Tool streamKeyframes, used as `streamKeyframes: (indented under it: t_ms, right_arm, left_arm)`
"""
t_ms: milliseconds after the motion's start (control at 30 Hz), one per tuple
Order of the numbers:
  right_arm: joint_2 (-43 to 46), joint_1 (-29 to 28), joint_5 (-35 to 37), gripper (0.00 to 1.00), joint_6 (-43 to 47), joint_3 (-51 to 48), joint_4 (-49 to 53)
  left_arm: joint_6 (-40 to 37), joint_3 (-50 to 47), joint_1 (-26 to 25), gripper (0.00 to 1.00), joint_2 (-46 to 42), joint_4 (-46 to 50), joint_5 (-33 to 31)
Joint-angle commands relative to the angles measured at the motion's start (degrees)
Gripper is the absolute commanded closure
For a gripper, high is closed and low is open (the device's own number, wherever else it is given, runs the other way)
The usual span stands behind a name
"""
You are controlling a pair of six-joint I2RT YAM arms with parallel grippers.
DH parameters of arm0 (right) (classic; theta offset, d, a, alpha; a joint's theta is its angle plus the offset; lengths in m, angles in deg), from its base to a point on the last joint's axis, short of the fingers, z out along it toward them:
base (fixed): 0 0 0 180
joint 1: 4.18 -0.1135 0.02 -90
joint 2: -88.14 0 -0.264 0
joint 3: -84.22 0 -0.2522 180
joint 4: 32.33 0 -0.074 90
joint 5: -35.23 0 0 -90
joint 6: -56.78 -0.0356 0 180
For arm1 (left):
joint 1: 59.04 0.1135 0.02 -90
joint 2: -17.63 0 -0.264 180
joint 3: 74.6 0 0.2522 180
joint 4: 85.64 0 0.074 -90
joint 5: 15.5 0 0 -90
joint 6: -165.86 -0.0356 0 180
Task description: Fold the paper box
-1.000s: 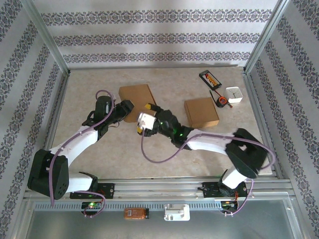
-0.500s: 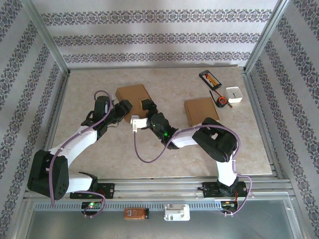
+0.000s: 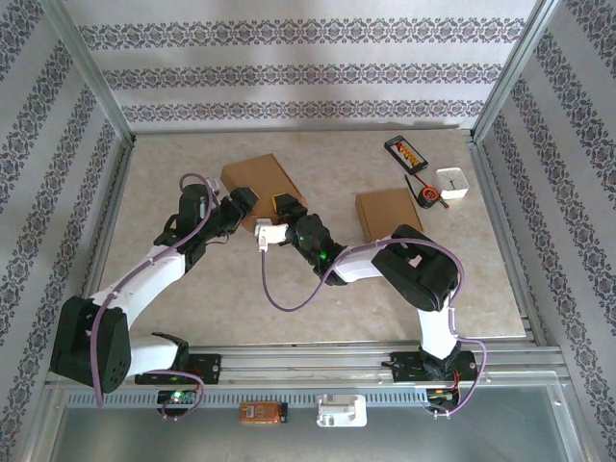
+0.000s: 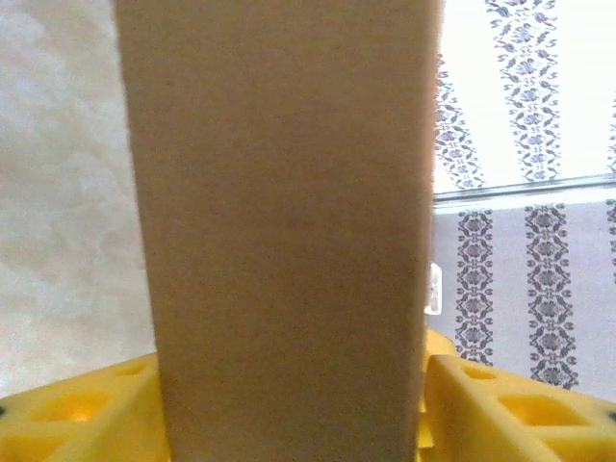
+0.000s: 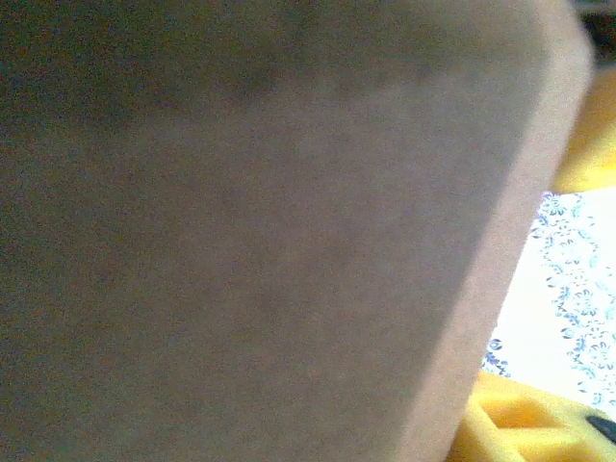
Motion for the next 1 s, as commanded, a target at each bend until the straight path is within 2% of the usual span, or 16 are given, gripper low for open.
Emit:
streamKeyframes:
  t_ms: [0, 133, 233, 267, 367, 500, 700, 833, 967]
  right_arm:
    - [2.4, 0.5, -2.0, 0.47, -3.0, -1.9, -0.1]
    - [4.4, 0.6, -2.1, 0.49, -4.4, -4.5, 2.1]
    - [8.9, 0.0, -2.6, 0.48, -4.0, -6.3, 9.2]
    - [11.4, -0.1, -4.0, 0.48, -4.0, -6.4, 14.9]
    - [20.5, 0.2, -10.5, 0.48, -6.9, -2.1, 42.3]
    - [23.7, 1.9, -19.8, 0.49, -11.3, 13.0, 79.2]
    - [13.1, 1.7, -18.4, 0.51, -11.8, 40.0, 117.9]
    - [2.8, 1.1, -16.8, 0.49, -12.9, 57.4, 134.5]
    - [-6.9, 0.5, -16.6, 0.47, -13.8, 70.7, 143.5]
  left_arm:
    - [-1.4, -0.4, 0.3, 0.24, -3.5, -2.2, -0.2]
    - [-7.0, -0.8, 0.8, 0.19, -9.2, -1.5, -5.5]
    - [-17.6, 0.4, 0.8, 0.16, -14.4, 2.9, -10.0]
    - [-22.3, 0.7, 0.8, 0.15, -16.6, 4.5, -11.1]
    - [-34.8, 1.4, 0.8, 0.15, -21.6, 9.6, -14.3]
    - [-47.0, 0.8, 0.8, 0.16, -27.4, 13.9, -15.8]
    - [-54.7, 1.0, 0.8, 0.16, -32.3, 17.8, -15.5]
    - [-55.2, 0.4, 0.8, 0.16, -34.3, 18.8, -14.6]
    - [-54.9, -0.4, 0.8, 0.15, -35.7, 19.1, -13.5]
